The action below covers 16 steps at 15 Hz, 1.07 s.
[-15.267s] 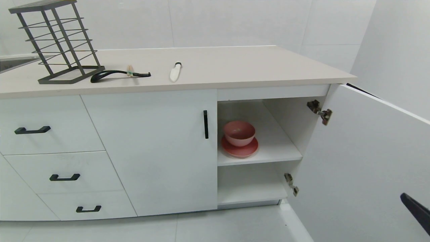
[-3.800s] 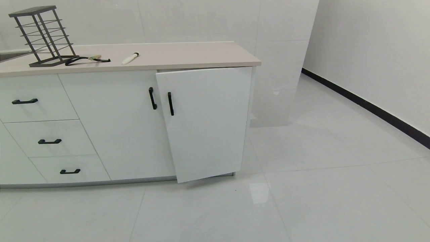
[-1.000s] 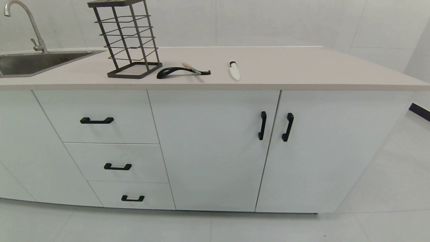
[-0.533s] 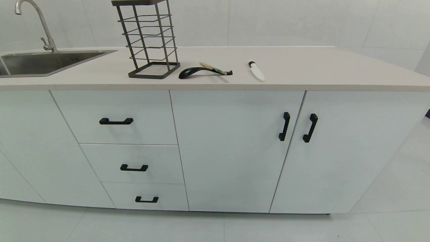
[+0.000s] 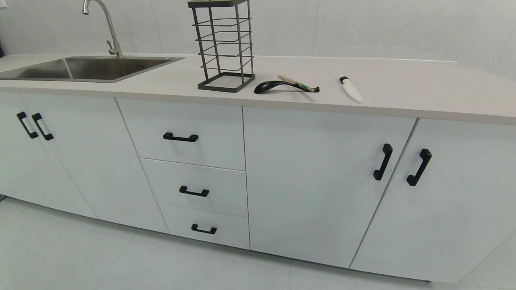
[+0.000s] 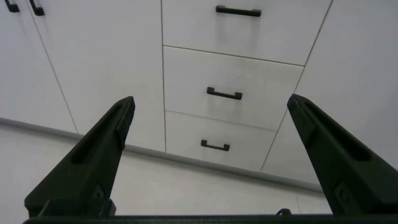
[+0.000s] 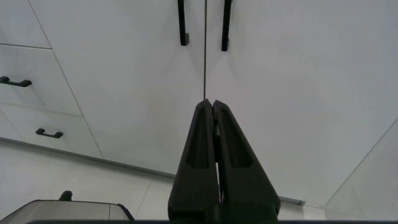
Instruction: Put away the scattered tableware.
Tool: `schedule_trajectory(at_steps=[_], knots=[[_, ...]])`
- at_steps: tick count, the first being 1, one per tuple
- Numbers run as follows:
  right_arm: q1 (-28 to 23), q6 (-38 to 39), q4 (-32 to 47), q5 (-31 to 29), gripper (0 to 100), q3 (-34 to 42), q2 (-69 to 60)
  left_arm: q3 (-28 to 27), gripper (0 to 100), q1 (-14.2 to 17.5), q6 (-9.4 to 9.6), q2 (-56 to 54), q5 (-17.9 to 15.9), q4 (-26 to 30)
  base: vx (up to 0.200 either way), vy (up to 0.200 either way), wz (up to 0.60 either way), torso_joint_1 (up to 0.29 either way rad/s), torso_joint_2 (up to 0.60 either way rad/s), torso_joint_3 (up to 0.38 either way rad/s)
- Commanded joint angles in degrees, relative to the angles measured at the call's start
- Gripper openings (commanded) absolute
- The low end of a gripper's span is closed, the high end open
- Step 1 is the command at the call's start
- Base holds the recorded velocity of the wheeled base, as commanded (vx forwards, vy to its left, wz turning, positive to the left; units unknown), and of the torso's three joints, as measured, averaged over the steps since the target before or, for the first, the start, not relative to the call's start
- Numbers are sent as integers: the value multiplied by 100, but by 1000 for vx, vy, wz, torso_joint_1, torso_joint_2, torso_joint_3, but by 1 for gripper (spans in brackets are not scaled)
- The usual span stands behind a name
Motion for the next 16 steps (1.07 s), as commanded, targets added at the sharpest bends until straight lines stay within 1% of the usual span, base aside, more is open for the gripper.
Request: schedule_trajectory(at_steps=[1, 6, 10, 15, 16], knots=[[9, -1, 6, 4, 0, 0, -1, 0, 100, 6, 0, 0, -4, -2, 0, 200, 0, 7, 2, 2], [9, -1, 6, 4, 0, 0, -1, 0, 100, 6, -9, 0, -4, -2, 0, 200, 0, 0, 1, 2], [9, -1, 6, 4, 0, 0, -1, 0, 100, 6, -17, 0, 31, 7, 200, 0, 0, 0, 2, 2], [0, -1, 6, 4, 0, 0, 8, 0, 100, 6, -35, 0, 13, -11, 0, 0, 0, 0, 0, 0], [9, -1, 6, 4, 0, 0, -1, 0, 100, 6, -123, 0, 4, -11, 0, 0, 0, 0, 0, 0]])
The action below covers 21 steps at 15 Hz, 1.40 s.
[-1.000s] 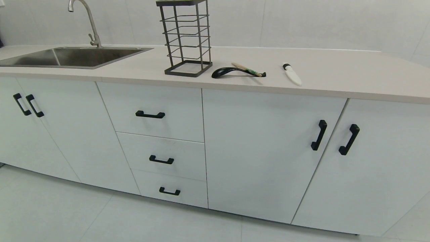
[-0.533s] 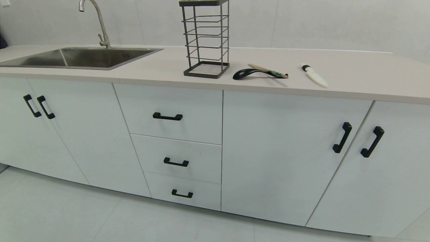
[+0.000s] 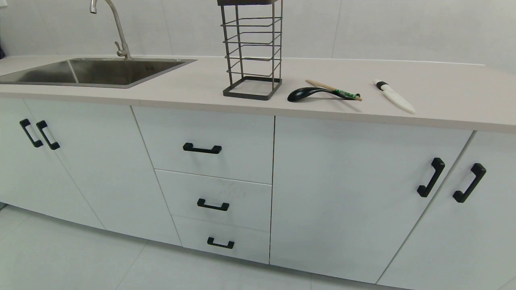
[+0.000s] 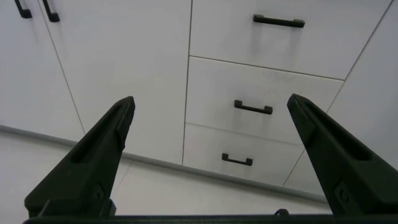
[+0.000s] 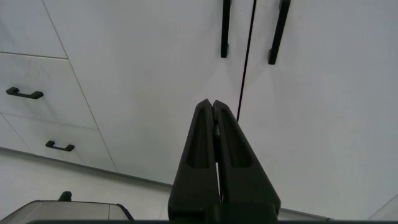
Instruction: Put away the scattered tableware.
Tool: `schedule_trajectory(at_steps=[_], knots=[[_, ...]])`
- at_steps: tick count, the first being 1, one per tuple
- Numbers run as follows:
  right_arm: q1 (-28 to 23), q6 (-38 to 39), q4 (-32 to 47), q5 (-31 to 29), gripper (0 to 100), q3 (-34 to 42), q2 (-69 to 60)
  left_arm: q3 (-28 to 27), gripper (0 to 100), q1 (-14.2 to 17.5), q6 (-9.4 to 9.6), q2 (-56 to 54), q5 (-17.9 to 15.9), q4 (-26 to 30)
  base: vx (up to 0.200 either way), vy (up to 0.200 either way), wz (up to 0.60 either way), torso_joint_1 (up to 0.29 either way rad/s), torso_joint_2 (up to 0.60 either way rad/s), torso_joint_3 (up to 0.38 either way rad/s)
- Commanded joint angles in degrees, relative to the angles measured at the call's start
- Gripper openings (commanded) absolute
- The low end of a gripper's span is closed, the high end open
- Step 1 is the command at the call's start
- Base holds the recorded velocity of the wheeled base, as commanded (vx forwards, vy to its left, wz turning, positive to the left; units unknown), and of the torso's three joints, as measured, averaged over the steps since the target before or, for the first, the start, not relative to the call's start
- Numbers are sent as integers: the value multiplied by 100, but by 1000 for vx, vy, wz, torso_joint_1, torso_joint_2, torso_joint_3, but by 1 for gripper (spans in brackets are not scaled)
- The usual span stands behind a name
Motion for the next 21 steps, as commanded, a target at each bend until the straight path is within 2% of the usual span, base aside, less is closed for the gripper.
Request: schedule_trajectory(at_steps=[1, 2, 4, 6, 8, 9, 11, 13, 15, 16, 17, 18, 19, 20, 21], knots=[[-5, -1, 1, 4, 0, 0, 2, 0, 100, 1, -191, 0, 5, -19, 200, 0, 0, 2, 7, -2], [4, -1, 1, 4, 0, 0, 2, 0, 100, -7, -331, 0, 13, -27, 200, 0, 0, 2, 2, 2], [4, -1, 1, 4, 0, 0, 11, 0, 100, 1, -366, 0, 5, -27, 100, 0, 0, -4, 4, 6], [4, -1, 1, 4, 0, 0, 11, 0, 100, 1, -340, 0, 5, -19, 0, 0, 0, 0, 0, 0], [4, -1, -7, 4, 0, 0, 11, 0, 100, 1, -208, 0, -13, -1, 0, 0, 0, 0, 0, 0], [-5, -1, -7, 4, 0, 0, 11, 0, 100, 1, 29, 0, -57, 8, 0, 0, 0, 0, 0, 0], [4, -1, 1, 4, 0, 0, 2, 0, 100, 1, 240, 0, -488, 25, 0, 0, 0, 0, 0, 0], [-5, -1, 1, 4, 0, 0, 2, -79, 100, 1, 759, 0, -593, 34, 0, 0, 0, 0, 0, 0], [-5, -1, 1, 4, 0, 0, 2, -387, 100, -16, 847, 123, -725, 60, 0, 0, 0, 0, 0, 0], [-5, -1, 1, 4, 0, 0, 2, -668, 100, -16, 838, 334, -927, 60, 0, 0, 0, 0, 0, 0], [-5, -1, 1, 4, 0, 0, 11, -1318, 100, -16, 829, 905, -1305, 34, 0, 0, 0, 0, 0, 0], [-14, -1, 1, 4, 0, 0, 11, -1714, 100, -16, 838, 1362, -1472, 69, 0, 0, 0, 0, 0, 0], [-14, -1, 1, 4, 0, 0, 11, -1846, 100, -16, 882, 1740, -1586, 60, 0, 0, 0, 0, 0, 0], [-14, -1, 1, 4, 0, 0, 11, -1863, 100, -25, 1277, 2294, -1903, 52, 0, 0, 0, 0, 0, 0], [-14, -1, 1, 4, 0, 0, 11, -1819, 100, -25, 1541, 2496, -2087, 52, 0, 0, 0, 0, 0, 0]])
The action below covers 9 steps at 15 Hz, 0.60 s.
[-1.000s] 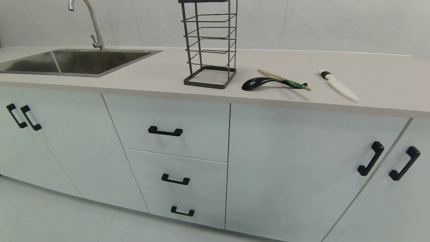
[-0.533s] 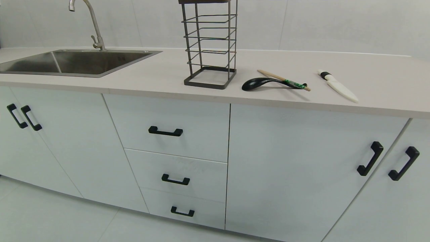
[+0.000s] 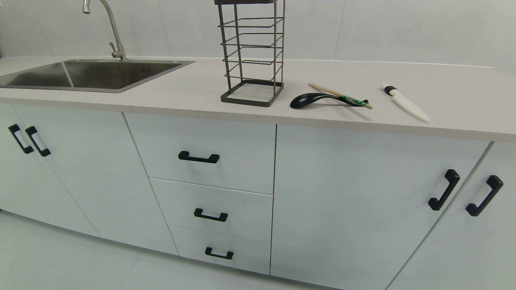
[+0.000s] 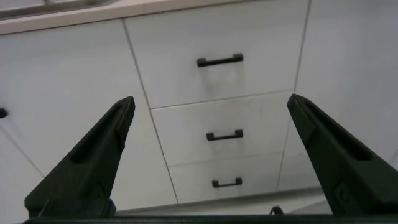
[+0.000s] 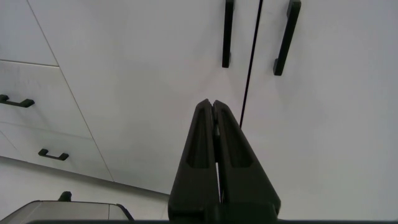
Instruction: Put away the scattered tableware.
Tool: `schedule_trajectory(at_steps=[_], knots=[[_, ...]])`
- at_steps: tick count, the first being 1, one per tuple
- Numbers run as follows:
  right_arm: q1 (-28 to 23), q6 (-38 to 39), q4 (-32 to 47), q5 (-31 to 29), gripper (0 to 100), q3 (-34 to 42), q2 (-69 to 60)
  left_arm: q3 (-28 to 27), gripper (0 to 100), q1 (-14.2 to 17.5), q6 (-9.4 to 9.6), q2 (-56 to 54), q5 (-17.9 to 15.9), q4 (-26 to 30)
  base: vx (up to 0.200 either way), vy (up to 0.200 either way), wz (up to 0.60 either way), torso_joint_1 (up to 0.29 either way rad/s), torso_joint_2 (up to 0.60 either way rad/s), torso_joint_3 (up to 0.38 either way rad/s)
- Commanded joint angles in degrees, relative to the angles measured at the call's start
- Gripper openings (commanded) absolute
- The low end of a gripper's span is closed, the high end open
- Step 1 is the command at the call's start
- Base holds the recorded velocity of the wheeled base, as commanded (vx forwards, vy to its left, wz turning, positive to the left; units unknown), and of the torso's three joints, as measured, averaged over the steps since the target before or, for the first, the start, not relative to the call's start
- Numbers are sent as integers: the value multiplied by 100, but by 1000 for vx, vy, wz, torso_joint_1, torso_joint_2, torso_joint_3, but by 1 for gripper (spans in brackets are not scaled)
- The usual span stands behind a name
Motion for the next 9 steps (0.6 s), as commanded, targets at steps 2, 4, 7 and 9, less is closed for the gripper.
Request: schedule_trajectory(at_steps=[2, 4, 7, 9], knots=[[1, -1, -1, 2, 0, 0, 8, -18, 100, -17, 1432, 1704, -1207, -4, 0, 0, 0, 0, 0, 0], [1, -1, -1, 2, 0, 0, 8, 113, 100, -131, 2302, 1924, -1304, 4, 0, 0, 0, 0, 0, 0], [10, -1, -1, 2, 0, 0, 8, 649, 100, -359, 3515, 2047, -1304, 22, 0, 0, 0, 0, 0, 0], [10, -1, -1, 2, 0, 0, 8, 658, 100, -755, 4306, 2556, -1269, 31, 0, 0, 0, 0, 0, 0]])
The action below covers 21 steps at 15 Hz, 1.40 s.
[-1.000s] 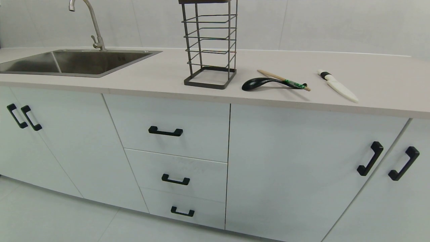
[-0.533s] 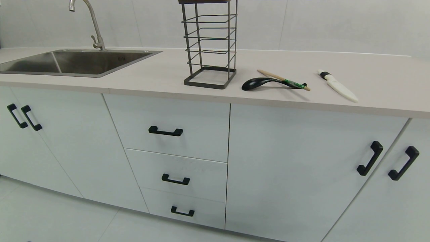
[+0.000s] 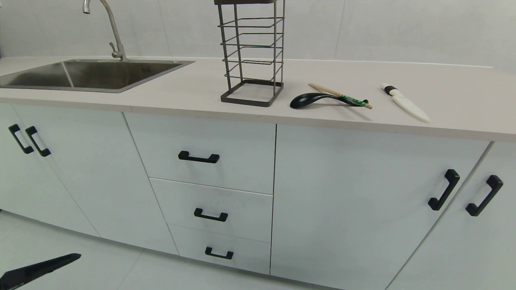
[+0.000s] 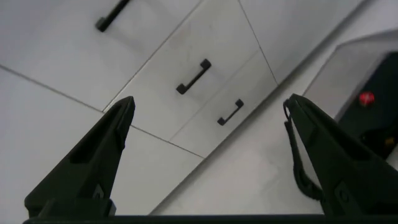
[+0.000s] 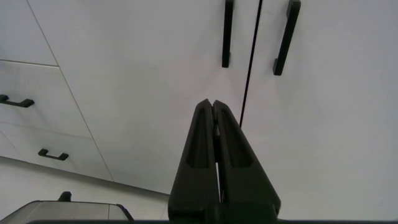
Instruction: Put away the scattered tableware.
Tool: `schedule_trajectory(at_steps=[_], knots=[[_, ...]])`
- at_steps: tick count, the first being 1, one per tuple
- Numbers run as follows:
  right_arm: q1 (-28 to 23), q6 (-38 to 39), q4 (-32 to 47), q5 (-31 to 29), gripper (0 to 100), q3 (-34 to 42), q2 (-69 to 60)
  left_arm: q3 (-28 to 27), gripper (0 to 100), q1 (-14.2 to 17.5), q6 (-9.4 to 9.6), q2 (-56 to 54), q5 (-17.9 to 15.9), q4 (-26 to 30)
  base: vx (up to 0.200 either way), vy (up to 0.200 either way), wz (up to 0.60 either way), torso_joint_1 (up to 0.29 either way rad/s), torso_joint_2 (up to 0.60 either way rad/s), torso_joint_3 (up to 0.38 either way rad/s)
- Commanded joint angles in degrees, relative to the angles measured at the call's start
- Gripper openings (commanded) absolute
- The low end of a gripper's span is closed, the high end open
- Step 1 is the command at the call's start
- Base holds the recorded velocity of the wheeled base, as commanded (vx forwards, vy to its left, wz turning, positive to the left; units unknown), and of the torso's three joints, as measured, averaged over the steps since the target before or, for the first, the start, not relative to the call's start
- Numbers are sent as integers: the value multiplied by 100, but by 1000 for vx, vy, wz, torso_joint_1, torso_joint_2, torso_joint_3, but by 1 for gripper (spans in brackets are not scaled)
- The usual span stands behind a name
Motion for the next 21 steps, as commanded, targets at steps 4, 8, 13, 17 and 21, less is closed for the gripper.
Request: schedule_trajectory(at_steps=[4, 8, 13, 17, 21], knots=[[7, -1, 1, 2, 0, 0, 8, -130, 100, -1448, 1139, 1442, 880, 3, 0, 0, 0, 0, 0, 0], [7, -1, 1, 2, 0, 0, -1, -587, 100, -2696, 1157, 2804, 1698, -50, 0, 0, 0, 0, 0, 0], [7, -1, 1, 2, 0, 0, 8, -868, 100, -3277, 1148, 3744, 2207, -138, 0, 0, 0, 0, 0, 0], [7, -1, 1, 2, 0, 0, -1, -868, 100, -3250, 1104, 4281, 2348, -331, 0, 0, 0, 0, 0, 0], [7, -1, 1, 2, 0, 0, 8, -683, 100, -3004, 1113, 5159, 2357, -1377, 0, 0, 0, 0, 0, 0]])
